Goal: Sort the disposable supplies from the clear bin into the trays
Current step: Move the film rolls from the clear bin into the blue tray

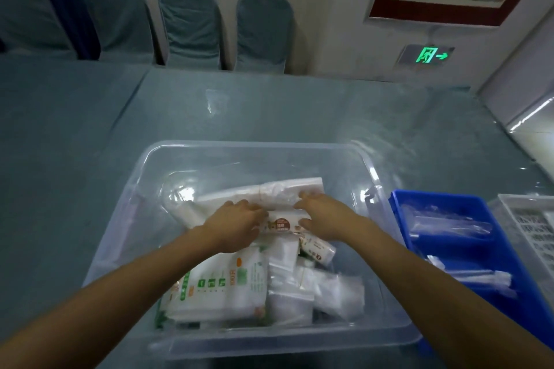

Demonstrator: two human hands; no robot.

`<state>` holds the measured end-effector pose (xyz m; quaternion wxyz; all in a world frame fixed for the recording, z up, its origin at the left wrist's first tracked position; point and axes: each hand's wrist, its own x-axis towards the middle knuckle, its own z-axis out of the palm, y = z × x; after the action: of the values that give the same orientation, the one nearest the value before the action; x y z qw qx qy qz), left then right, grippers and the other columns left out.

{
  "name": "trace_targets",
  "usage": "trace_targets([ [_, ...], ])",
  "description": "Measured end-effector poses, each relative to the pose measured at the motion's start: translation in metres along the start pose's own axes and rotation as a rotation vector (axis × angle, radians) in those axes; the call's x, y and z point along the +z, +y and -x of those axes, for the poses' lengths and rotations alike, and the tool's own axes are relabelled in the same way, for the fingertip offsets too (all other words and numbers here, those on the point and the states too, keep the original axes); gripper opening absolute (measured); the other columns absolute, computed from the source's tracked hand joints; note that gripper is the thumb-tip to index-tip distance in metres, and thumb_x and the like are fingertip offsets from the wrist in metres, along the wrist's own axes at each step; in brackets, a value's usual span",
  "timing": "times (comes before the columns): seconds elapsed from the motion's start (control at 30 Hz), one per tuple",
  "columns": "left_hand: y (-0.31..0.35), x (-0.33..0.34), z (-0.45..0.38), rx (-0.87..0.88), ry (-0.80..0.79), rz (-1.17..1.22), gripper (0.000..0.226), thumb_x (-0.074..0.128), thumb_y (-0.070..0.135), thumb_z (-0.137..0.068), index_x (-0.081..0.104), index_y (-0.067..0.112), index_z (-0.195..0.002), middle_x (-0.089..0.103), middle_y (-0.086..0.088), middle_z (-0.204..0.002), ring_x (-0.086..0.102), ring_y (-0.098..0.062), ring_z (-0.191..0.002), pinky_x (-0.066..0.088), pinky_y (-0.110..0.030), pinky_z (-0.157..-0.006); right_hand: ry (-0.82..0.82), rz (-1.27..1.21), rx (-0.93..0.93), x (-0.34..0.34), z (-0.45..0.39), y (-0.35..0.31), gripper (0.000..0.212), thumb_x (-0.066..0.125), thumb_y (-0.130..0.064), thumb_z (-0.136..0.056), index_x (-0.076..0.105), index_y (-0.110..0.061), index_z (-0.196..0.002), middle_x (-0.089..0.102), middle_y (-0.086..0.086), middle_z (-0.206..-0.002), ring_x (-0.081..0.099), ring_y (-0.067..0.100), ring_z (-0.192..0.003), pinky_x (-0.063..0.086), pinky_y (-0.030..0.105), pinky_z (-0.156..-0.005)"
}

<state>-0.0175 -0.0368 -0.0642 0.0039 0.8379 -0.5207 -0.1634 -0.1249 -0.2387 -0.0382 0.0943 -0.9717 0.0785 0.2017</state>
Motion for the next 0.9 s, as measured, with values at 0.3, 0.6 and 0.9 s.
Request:
trace_targets([
  [0.3,0.013,0.023,-0.035,0.010,0.070,-0.041,0.049,0.051,0.025,-0.092,0.043,0.022,-0.141,0.046,-0.005,-0.149,0.042,-0.027,-0.135,0.037,-0.044,-0.106,0.100,-0.137,0.100,0.010,0.012,0.011,0.040,0.051,-0.027,-0.100,0.052,-0.024,-0.139,0.050,-0.001,-0.145,0.049,0.023,-0.128,0.044,0.040,-0.104],
  [0.6,0.020,0.037,-0.040,0.091,0.119,-0.161,0.044,0.055,0.026,-0.091,0.045,0.018,-0.133,0.055,-0.008,-0.133,0.048,-0.030,-0.123,0.039,-0.047,-0.098,0.019,-0.220,0.256,0.029,0.040,0.013,0.037,0.049,-0.026,-0.101,0.056,-0.022,-0.138,0.059,0.009,-0.135,0.060,0.026,-0.115,0.050,0.035,-0.094],
  [0.9,0.000,0.015,-0.023,-0.009,0.041,-0.047,0.058,0.057,0.025,-0.092,0.037,0.023,-0.146,0.042,-0.005,-0.151,0.043,-0.028,-0.133,0.041,-0.048,-0.103,-0.137,-0.276,0.297,0.048,0.032,0.007,0.039,0.054,-0.027,-0.095,0.054,-0.025,-0.134,0.063,0.008,-0.123,0.063,0.027,-0.100,0.053,0.033,-0.081],
])
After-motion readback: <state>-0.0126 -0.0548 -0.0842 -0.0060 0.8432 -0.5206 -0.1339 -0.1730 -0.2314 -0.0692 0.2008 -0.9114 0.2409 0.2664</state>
